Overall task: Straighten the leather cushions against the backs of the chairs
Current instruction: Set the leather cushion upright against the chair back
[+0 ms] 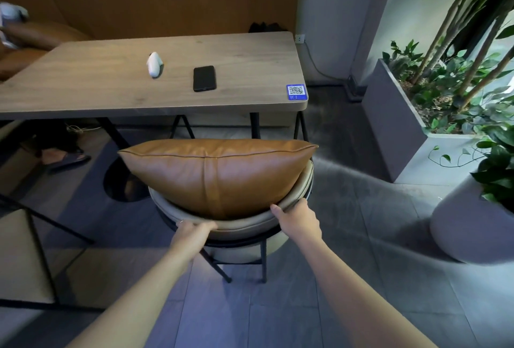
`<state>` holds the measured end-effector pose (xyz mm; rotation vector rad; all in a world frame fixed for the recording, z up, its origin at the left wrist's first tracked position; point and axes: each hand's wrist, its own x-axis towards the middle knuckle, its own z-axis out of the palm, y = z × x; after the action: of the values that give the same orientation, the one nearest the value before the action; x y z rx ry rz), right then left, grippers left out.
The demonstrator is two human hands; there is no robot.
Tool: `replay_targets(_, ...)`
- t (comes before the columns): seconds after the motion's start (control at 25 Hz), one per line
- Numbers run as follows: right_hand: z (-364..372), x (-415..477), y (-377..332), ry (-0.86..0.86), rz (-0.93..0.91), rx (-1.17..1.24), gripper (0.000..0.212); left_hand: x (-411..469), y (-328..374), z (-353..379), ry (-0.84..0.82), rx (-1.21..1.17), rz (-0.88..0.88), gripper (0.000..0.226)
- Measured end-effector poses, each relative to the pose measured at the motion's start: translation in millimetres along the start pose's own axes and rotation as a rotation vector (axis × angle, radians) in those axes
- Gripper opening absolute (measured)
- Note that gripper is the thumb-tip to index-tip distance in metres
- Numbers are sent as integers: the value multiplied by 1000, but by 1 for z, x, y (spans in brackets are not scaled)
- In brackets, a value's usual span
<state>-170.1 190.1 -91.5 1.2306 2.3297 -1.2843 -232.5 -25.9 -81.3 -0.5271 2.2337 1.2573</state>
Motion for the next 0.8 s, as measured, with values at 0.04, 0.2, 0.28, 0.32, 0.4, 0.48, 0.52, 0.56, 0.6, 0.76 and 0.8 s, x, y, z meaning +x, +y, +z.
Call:
replay_targets(0.04, -2, -7, -3, 14, -30, -125, 61, -6, -8, -10, 75, 280, 126, 60)
replay_targets(0.2, 4, -49, -27, 3, -270, -534, 33, -33, -12, -63, 212, 828, 507, 41)
replay_targets(0.28, 10, -77, -50, -43, -395, -567, 28, -48, -2, -86, 244, 859, 593, 43)
replay_targets(0.32, 14, -91, -62, -43, -460, -564, 32, -57, 4, -96, 263, 870, 630, 44)
replay_targets(0.4, 22, -125, -90, -5, -591, -561, 38, -76, 13, -124, 312, 854, 685, 44)
replay_targets(0.48, 31, -169, -121, 45, -725, -567, 40, -99, 15, -161, 372, 863, 715, 45)
replay_targets(0.52, 36, -194, -135, 70, -793, -566, 41, -112, 14, -181, 412, 876, 720, 46)
replay_targets(0.56, 41, -219, -148, 100, -863, -560, 43, -127, 10, -203, 453, 884, 721, 49)
replay_targets(0.6, 47, -245, -160, 133, -932, -549, 45, -143, 5, -225, 494, 880, 728, 51)
replay_targets(0.76, 75, -348, -196, 232, -1146, -494, 51, -211, -23, -314, 629, 868, 754, 56)
replay_targets(0.8, 84, -378, -204, 252, -1190, -493, 53, -231, -33, -341, 659, 854, 755, 58)
